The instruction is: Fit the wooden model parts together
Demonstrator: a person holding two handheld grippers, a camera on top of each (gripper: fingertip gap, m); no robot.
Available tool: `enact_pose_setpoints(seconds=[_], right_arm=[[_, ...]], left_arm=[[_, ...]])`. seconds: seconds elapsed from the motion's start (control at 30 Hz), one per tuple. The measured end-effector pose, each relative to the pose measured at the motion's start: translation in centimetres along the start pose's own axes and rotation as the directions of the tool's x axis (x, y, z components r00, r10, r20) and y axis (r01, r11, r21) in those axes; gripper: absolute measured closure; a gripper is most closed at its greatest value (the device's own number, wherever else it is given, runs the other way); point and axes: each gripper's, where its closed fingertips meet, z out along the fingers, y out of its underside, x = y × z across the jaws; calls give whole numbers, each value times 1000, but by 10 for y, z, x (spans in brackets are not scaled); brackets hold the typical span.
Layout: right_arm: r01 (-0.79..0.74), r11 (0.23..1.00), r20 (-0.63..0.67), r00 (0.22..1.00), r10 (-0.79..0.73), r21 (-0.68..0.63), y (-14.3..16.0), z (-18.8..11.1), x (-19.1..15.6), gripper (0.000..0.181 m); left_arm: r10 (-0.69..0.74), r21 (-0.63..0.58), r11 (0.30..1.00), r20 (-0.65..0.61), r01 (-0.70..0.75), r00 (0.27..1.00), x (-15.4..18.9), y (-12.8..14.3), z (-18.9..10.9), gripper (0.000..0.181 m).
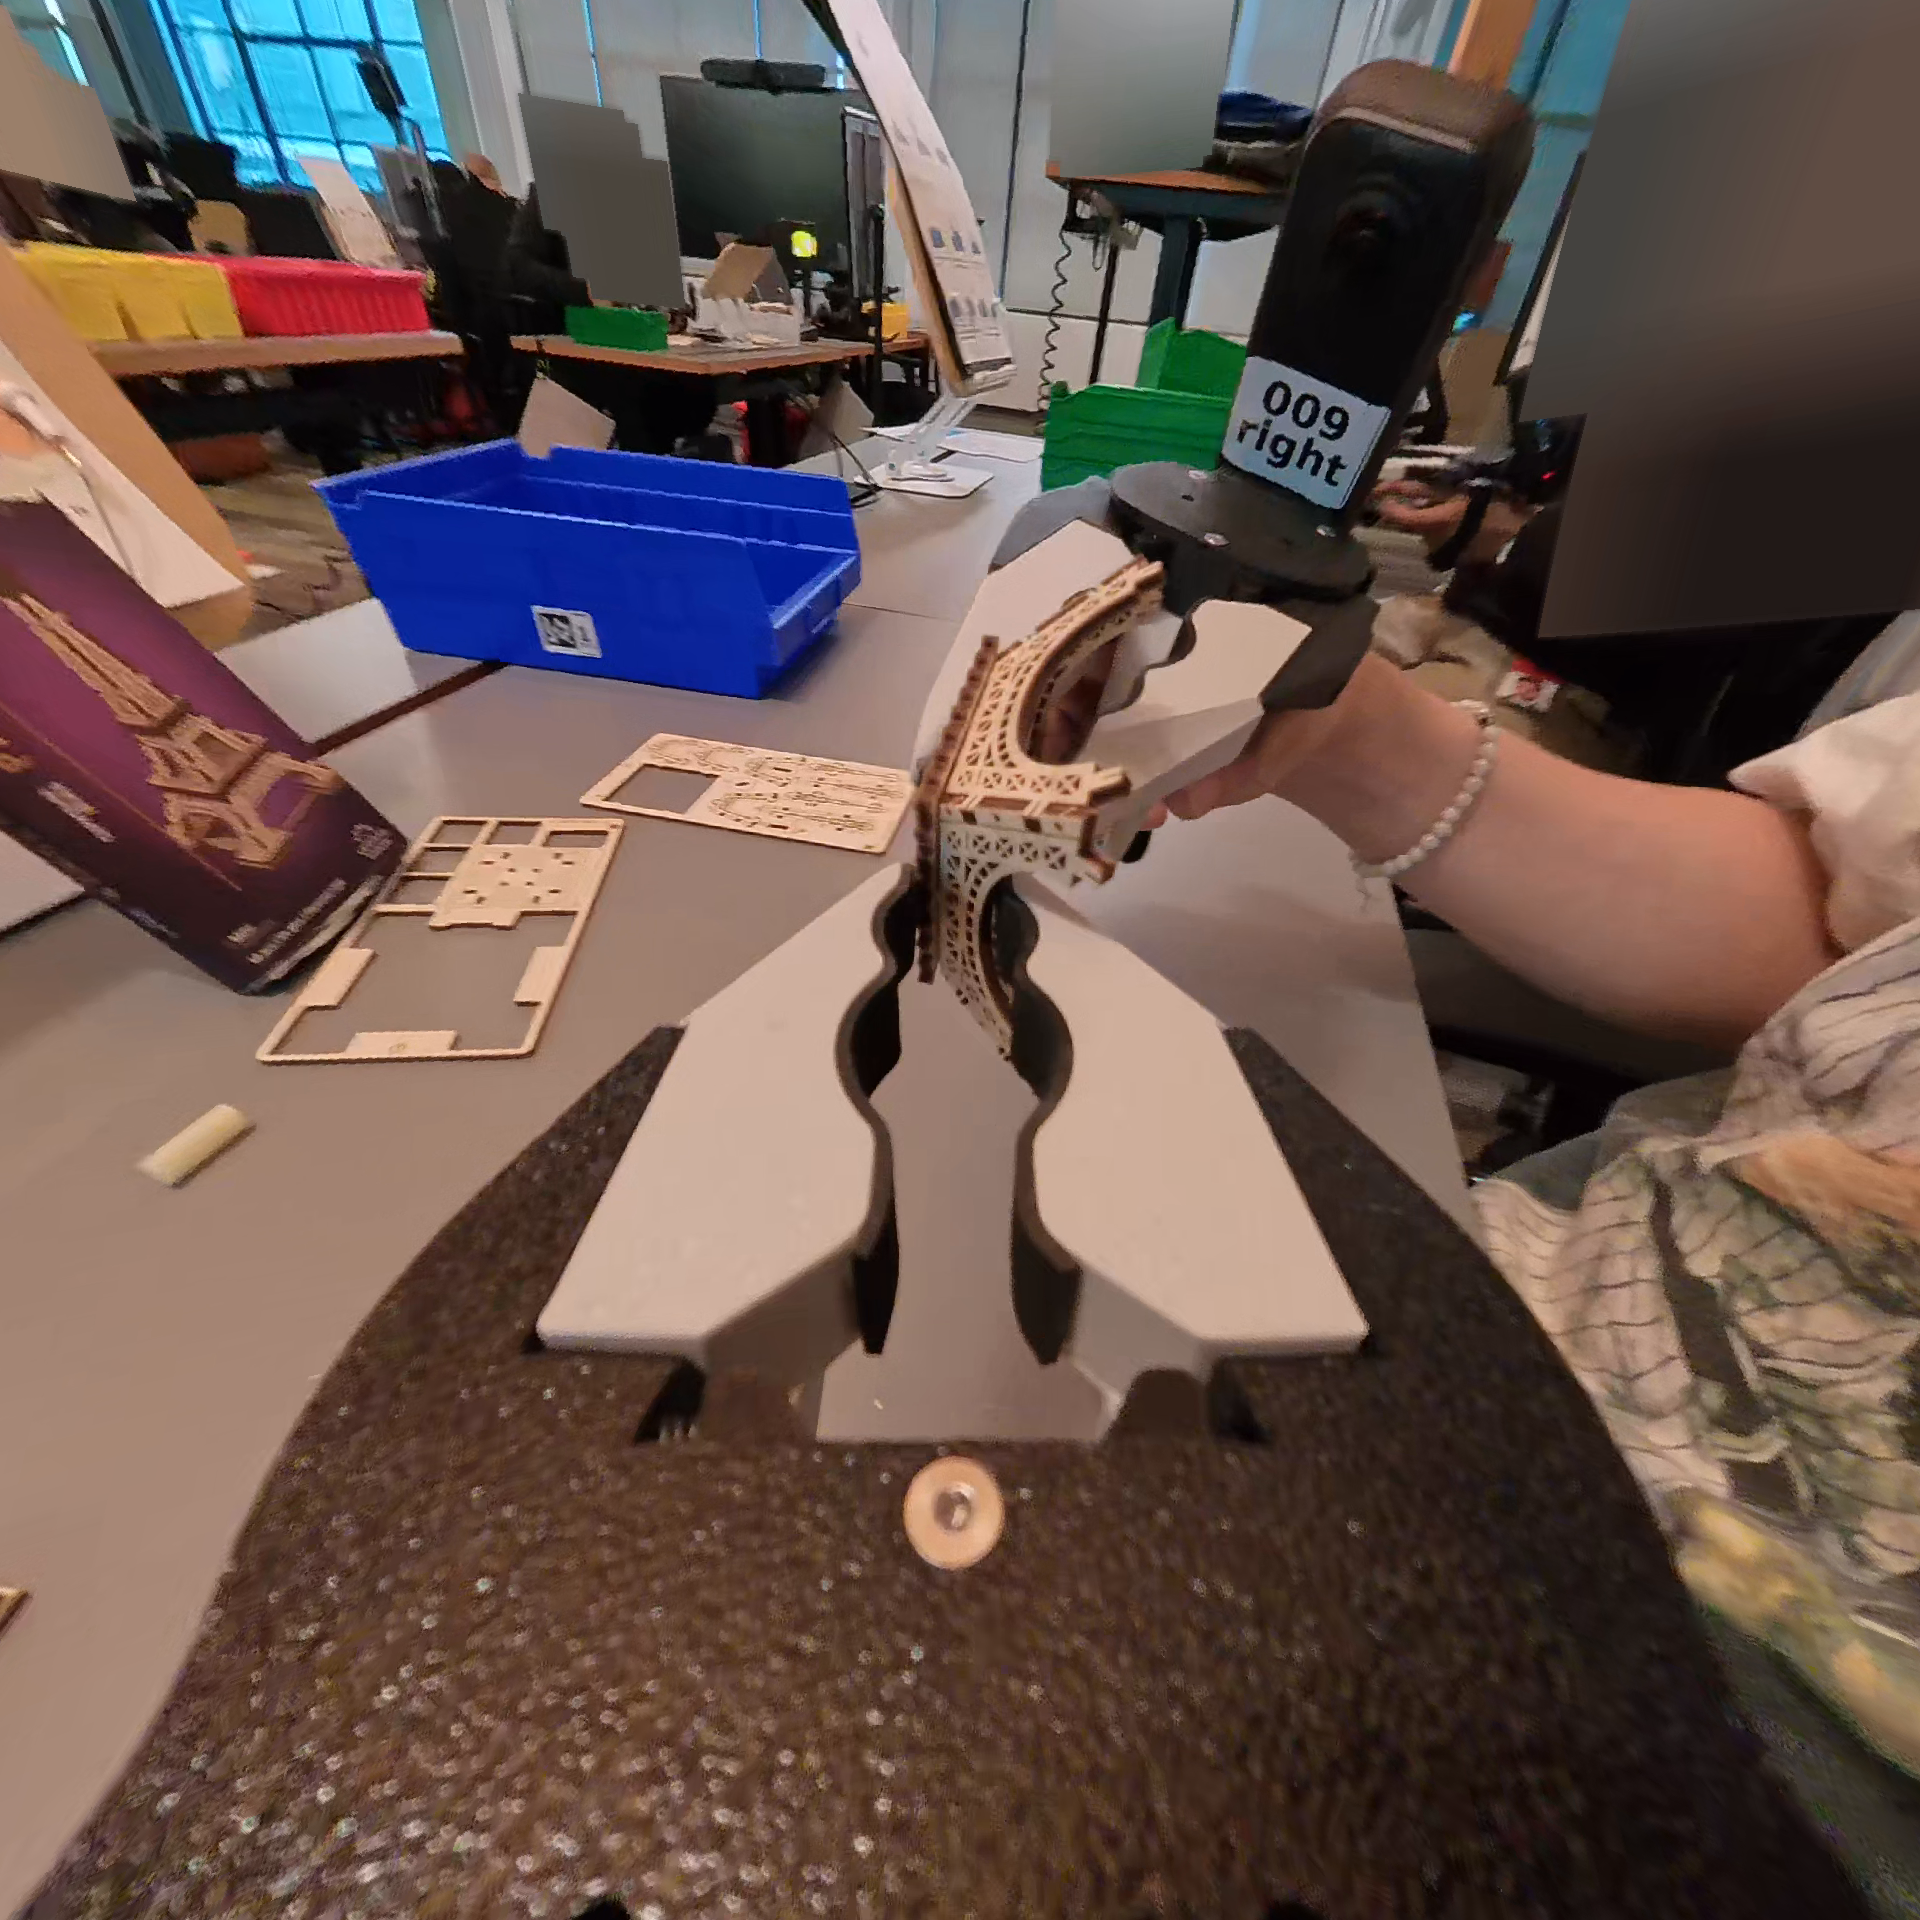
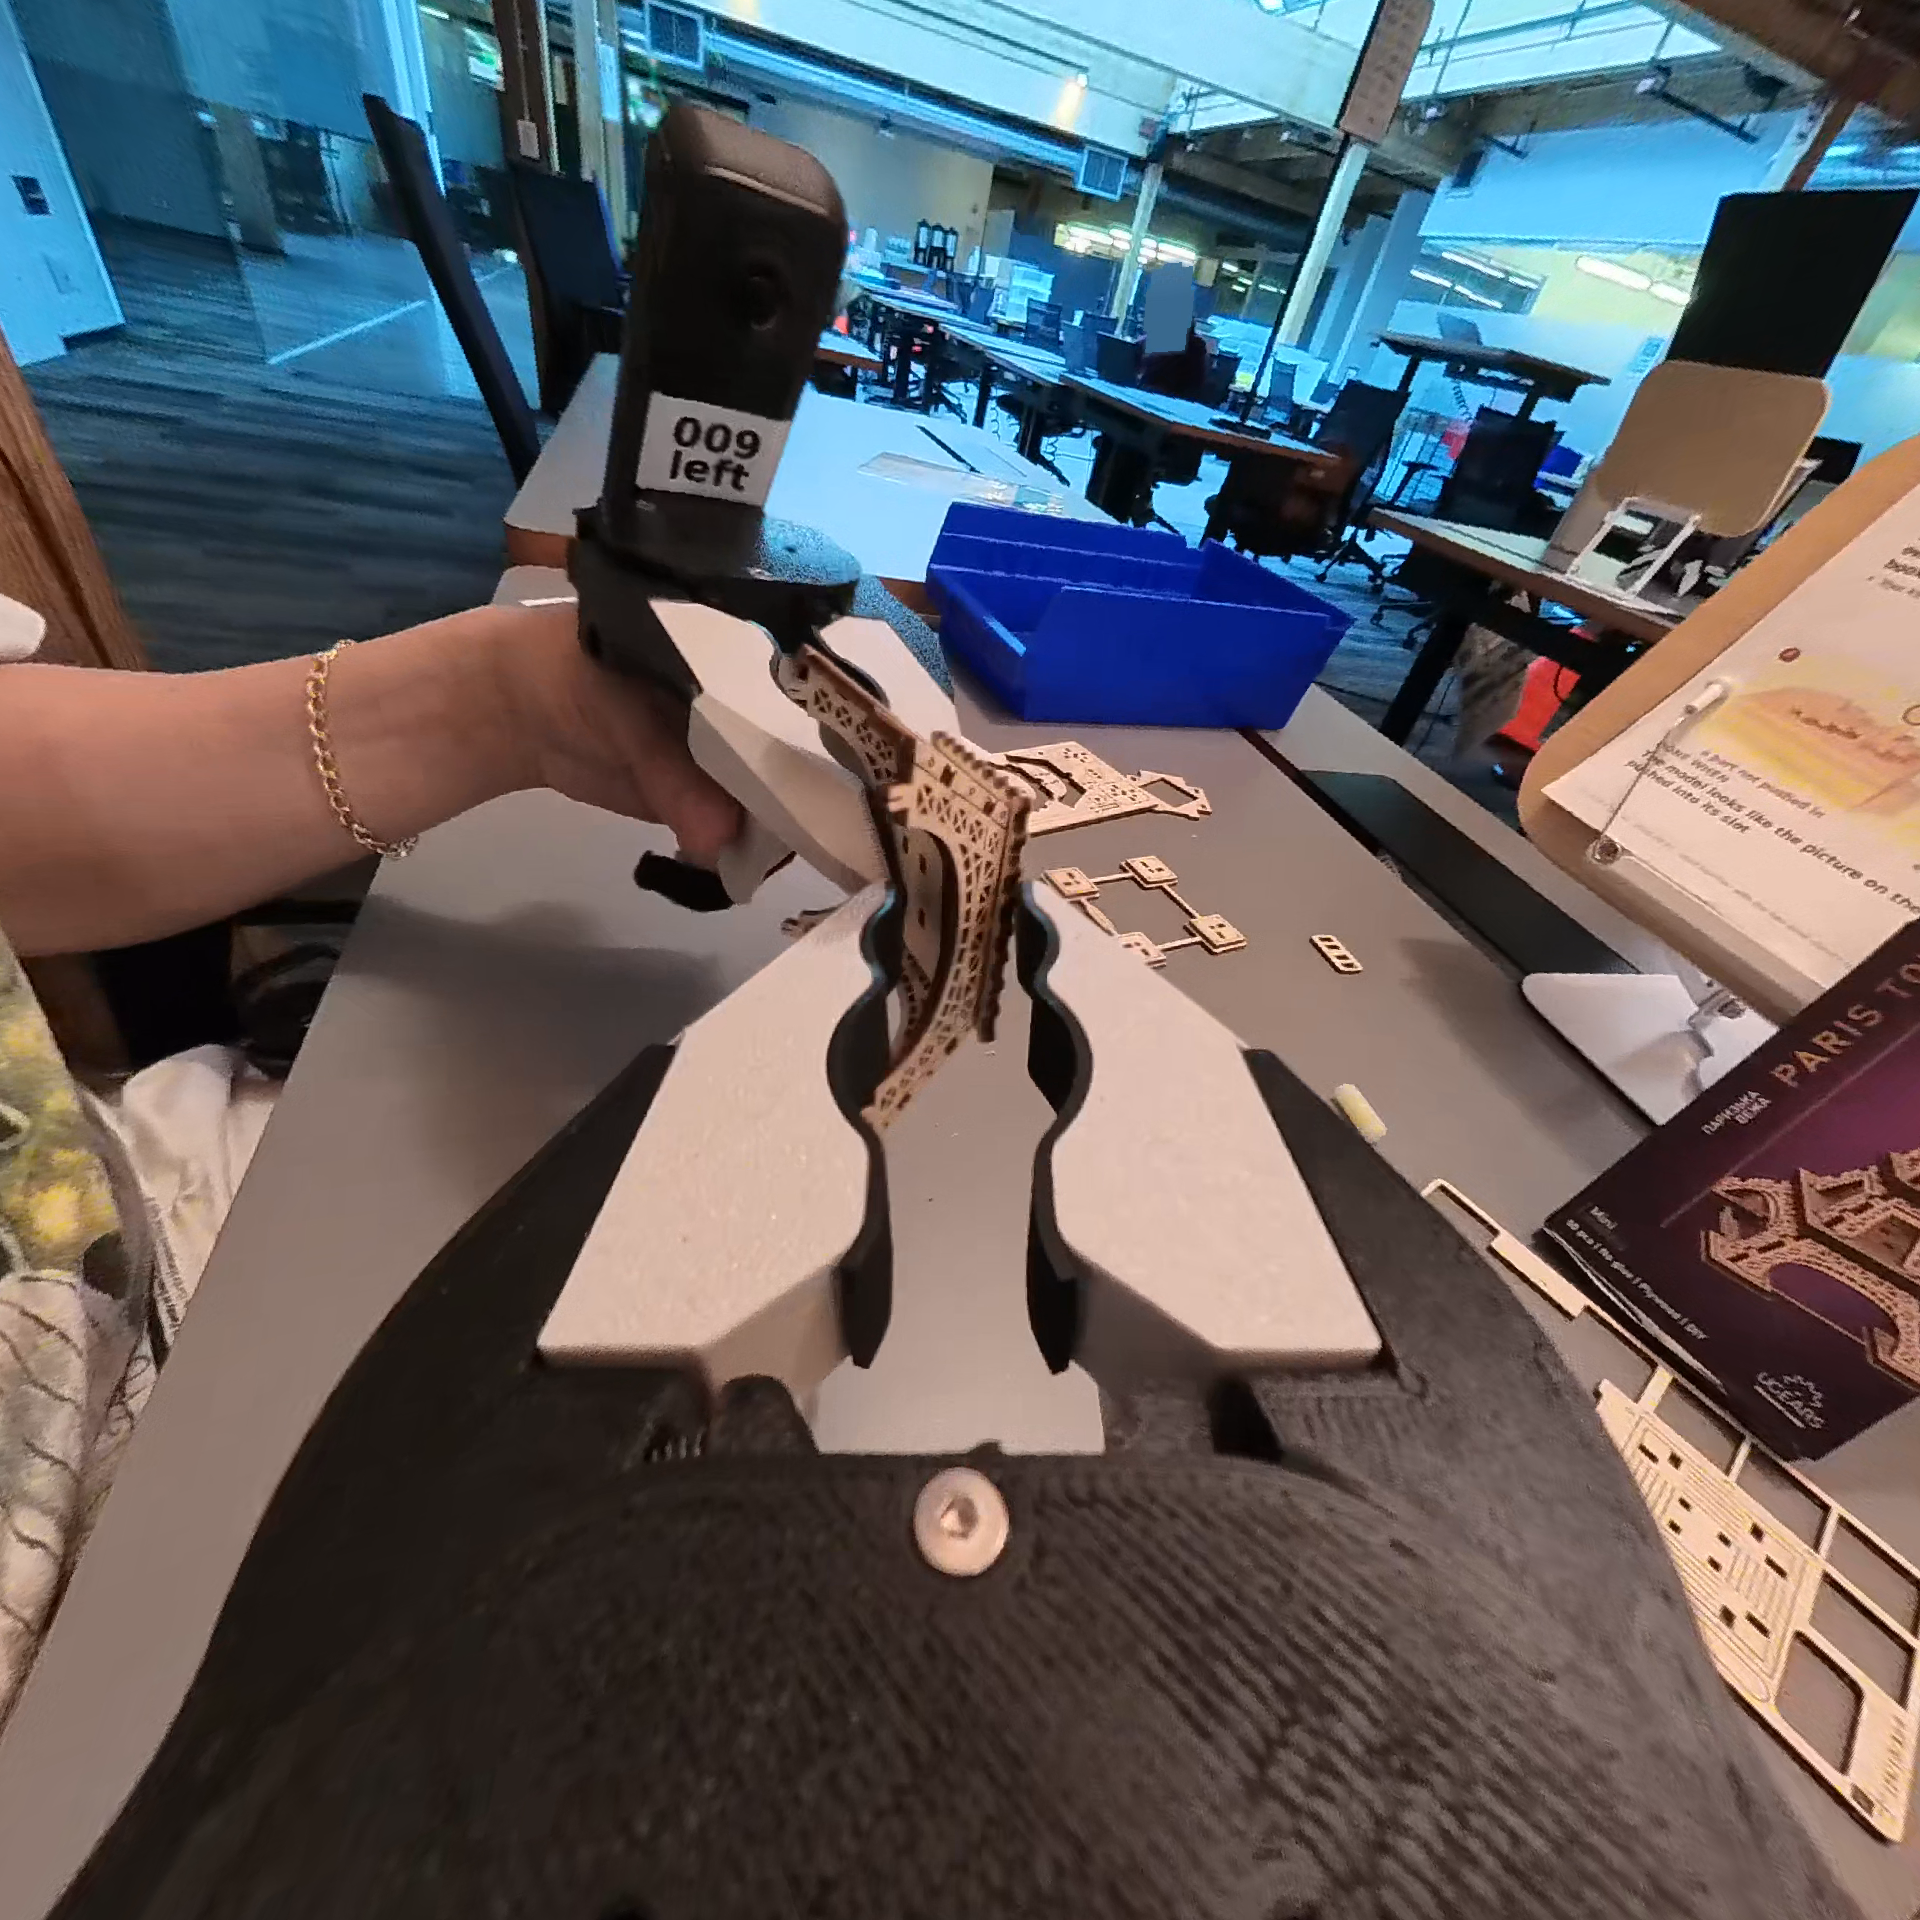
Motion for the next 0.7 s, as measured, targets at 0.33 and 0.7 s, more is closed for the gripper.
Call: enact_pose_setpoints(seconds=[0.33, 0.7], right_arm=[[-47, 999, 9, 999, 47, 8, -7, -2, -6, 168], [475, 878, -145, 874, -463, 54, -38, -8, -18, 168]], left_arm=[[-17, 32, 999, -56, 19, 998, 8, -8, -2, 167], [700, 44, 698, 165, -714, 695, 24, -43, -14, 168]])
